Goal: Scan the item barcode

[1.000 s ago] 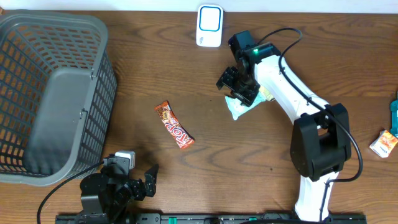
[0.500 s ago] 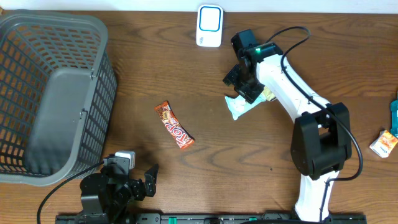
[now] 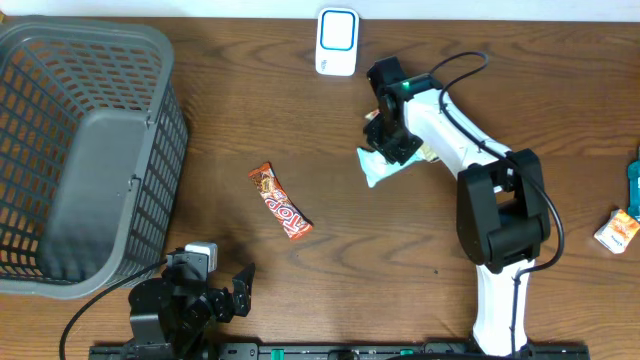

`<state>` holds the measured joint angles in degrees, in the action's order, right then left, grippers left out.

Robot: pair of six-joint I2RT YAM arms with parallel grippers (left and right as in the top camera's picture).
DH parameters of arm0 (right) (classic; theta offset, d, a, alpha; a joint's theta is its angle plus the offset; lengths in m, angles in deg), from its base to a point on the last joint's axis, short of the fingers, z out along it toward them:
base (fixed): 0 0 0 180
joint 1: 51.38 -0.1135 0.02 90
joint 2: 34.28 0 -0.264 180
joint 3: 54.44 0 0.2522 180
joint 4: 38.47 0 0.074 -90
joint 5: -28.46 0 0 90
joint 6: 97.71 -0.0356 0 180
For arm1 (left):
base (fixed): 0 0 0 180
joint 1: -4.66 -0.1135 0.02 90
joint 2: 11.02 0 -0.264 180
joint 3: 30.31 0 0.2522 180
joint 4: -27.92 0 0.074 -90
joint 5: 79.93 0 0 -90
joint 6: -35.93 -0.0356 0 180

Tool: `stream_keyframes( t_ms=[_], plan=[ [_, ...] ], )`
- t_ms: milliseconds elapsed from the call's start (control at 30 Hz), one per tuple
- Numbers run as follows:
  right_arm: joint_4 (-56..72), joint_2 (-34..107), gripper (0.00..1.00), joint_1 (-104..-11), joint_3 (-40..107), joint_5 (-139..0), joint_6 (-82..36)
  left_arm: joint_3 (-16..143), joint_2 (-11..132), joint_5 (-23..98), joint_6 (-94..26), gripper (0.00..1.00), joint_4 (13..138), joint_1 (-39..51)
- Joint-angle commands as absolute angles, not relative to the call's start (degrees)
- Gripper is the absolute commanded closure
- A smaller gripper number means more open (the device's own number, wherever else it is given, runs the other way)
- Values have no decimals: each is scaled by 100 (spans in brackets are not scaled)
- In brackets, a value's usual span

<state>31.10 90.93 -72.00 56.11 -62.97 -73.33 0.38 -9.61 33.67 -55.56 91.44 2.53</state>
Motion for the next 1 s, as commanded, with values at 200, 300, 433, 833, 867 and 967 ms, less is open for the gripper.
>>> stream_keyframes(
  t_ms=[200, 300, 433, 833, 867, 967],
  plan=[
    [2441, 8995, 99, -7115, 5679, -6979, -6592, 44, -967, 3312, -5591, 1, 9162, 273],
    [2360, 8815, 99, -7080, 5681, -7242, -6286, 44, -967, 3312, -5591, 1, 9162, 271],
    [2100, 8588, 99, -7084, 5679, -7856, -5178, 44, -967, 3312, -5591, 1, 9162, 273],
    [-1727, 8713, 99, -7401, 4035, -11784, -3255, 44, -967, 3312, -5591, 1, 9162, 273],
    [-2160, 8750, 99, -7417, 3803, -11810, -3582, 44, -967, 3312, -5591, 1, 9162, 273],
    [-3075, 8774, 99, -7421, 3250, -11808, -4055, 44, -967, 3312, -5591, 1, 9162, 273]
  ],
)
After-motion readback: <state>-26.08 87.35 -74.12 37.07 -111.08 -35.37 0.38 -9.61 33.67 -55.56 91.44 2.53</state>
